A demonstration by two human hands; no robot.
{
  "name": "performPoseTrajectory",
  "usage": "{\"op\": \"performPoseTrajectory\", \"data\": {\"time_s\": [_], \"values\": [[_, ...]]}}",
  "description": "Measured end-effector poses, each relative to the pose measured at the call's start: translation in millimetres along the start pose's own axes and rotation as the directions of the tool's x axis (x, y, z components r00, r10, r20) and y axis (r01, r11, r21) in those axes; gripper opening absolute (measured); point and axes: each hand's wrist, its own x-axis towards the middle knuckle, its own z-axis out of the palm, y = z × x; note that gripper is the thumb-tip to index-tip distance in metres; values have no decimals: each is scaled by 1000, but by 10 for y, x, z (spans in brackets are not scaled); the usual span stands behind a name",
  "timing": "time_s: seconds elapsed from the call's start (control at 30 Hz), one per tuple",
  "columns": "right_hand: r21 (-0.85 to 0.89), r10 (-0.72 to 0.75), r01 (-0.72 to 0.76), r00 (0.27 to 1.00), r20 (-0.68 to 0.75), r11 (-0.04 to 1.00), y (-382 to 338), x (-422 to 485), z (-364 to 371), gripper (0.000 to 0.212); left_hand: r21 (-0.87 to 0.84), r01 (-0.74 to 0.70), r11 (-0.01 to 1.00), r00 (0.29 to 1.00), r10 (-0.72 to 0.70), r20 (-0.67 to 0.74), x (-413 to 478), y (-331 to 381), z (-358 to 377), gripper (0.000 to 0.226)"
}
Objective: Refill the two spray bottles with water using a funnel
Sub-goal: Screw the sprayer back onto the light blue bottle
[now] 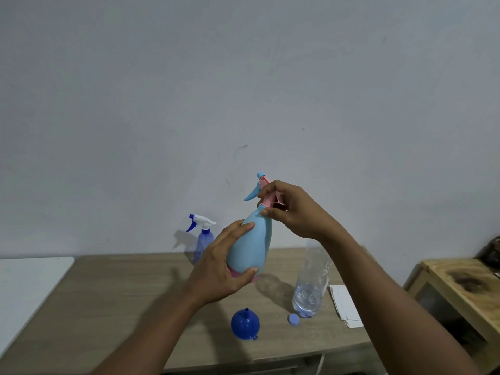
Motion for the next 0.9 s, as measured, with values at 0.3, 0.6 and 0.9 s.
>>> {"op": "performPoseTrajectory", "data": {"time_s": [0.3, 0.6, 0.9], "values": [[86, 5, 10, 983, -181, 996, 57, -46, 226, 33, 6, 47, 999, 997, -46, -58, -30, -80, 66, 85], [481, 345, -186, 900, -267, 857, 219, -47, 711, 17, -81, 132, 988, 991, -133, -3, -315, -228, 393, 87], [544, 541, -395, 831, -133, 740, 772, -359, 1092, 39, -22, 285, 958, 958, -284, 21, -880, -831, 493, 70]]}}
